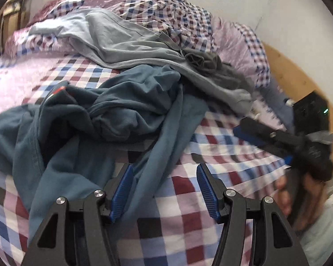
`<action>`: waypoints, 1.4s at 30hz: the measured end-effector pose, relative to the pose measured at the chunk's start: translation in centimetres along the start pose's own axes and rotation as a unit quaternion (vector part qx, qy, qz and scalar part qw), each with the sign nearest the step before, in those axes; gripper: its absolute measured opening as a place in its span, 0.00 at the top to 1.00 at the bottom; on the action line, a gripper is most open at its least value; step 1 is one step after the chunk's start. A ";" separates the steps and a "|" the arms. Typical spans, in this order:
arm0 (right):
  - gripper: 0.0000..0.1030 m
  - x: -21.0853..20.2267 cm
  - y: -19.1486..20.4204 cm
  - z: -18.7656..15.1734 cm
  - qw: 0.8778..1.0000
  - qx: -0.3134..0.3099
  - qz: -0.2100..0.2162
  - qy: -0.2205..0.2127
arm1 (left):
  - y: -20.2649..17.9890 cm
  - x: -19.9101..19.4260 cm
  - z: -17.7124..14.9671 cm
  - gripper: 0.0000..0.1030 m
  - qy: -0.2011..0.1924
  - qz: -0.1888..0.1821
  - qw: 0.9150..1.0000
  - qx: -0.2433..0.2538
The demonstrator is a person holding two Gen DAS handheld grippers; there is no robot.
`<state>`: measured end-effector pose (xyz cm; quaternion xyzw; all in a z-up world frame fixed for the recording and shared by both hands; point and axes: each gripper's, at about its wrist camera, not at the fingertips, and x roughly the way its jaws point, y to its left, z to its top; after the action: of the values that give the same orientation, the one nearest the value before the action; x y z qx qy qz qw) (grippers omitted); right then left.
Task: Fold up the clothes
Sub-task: 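Grasp a fold of the teal fleece with the left gripper and lift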
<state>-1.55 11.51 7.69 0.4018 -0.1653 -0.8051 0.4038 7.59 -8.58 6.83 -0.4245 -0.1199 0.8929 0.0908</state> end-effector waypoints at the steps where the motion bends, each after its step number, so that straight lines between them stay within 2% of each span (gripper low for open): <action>1: 0.27 0.0 -0.1 0.2 1.000 0.001 -0.001 -0.002 | -0.2 0.5 0.0 0.39 0.002 0.013 1.000 0.008; 4: 0.27 -0.3 -0.2 0.1 1.000 0.000 -0.001 -0.003 | -0.5 1.8 0.0 0.39 0.014 0.038 0.999 0.020; 6: 0.27 -0.6 -0.3 -0.1 1.000 0.000 -0.003 -0.003 | -0.5 2.5 -0.1 0.48 0.020 0.054 0.998 0.023; 7: 0.27 -0.6 -0.4 -0.1 1.000 0.001 -0.005 -0.003 | -0.4 2.7 -0.1 0.60 0.022 0.064 0.997 0.024; 8: 0.27 -0.7 -0.4 -0.2 1.000 0.001 -0.006 -0.003 | -0.3 3.0 -0.2 0.76 0.024 0.073 0.997 0.024; 9: 0.27 -0.8 -0.5 -0.3 1.000 0.001 -0.007 -0.004 | -0.2 3.2 -0.3 0.82 0.026 0.081 0.996 0.024; 11: 0.27 -1.0 -0.6 -0.4 1.000 0.002 -0.010 -0.004 | 0.4 2.9 -0.3 0.87 0.020 0.064 0.998 0.005; 14: 0.27 -1.3 -0.9 -0.4 1.000 0.005 -0.015 -0.009 | 1.7 1.6 0.1 0.91 0.001 0.034 0.999 -0.034; 18: 0.27 -1.1 -1.2 -0.3 0.999 0.015 -0.030 -0.012 | 3.5 -0.7 0.6 0.92 -0.046 0.026 0.996 -0.072; 20: 0.27 -0.9 -1.3 -0.3 0.999 0.021 -0.037 -0.010 | 4.7 -2.1 0.8 0.92 -0.074 0.019 0.993 -0.095; 24: 0.27 -0.3 -1.4 -0.4 0.999 0.026 -0.046 -0.009 | 8.0 -4.9 1.2 0.92 -0.127 0.038 0.980 -0.147; 26: 0.27 -0.1 -1.3 -0.4 0.998 0.026 -0.049 -0.010 | 9.8 -6.4 1.4 0.92 -0.151 0.052 0.972 -0.170; 29: 0.27 0.5 -1.0 -0.4 0.998 0.025 -0.052 -0.010 | 13.5 -9.4 1.1 0.92 -0.191 0.080 0.955 -0.214; 31: 0.27 1.0 -0.8 -0.4 0.998 0.024 -0.055 -0.007 | 16.1 -11.5 0.4 0.93 -0.218 0.104 0.938 -0.247; 35: 0.27 2.1 -0.4 -0.5 0.998 0.022 -0.059 0.000 | 21.2 -14.8 -1.7 0.97 -0.264 0.146 0.895 -0.328; 37: 0.27 2.7 -0.1 -0.7 0.998 0.023 -0.060 0.003 | 23.0 -15.9 -3.0 0.97 -0.277 0.179 0.873 -0.359; 39: 0.27 3.2 0.0 -0.8 0.998 0.022 -0.061 0.006 | 24.1 -16.2 -3.5 0.96 -0.272 0.205 0.860 -0.379; 42: 0.27 3.7 0.3 -1.0 0.998 0.022 -0.061 0.009 | 25.4 -15.9 -4.1 0.94 -0.252 0.223 0.851 -0.403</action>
<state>-1.96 8.51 5.34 0.4271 -0.1542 -0.8206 0.3469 19.17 -36.42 8.62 -0.1992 -0.3899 0.8389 -0.3232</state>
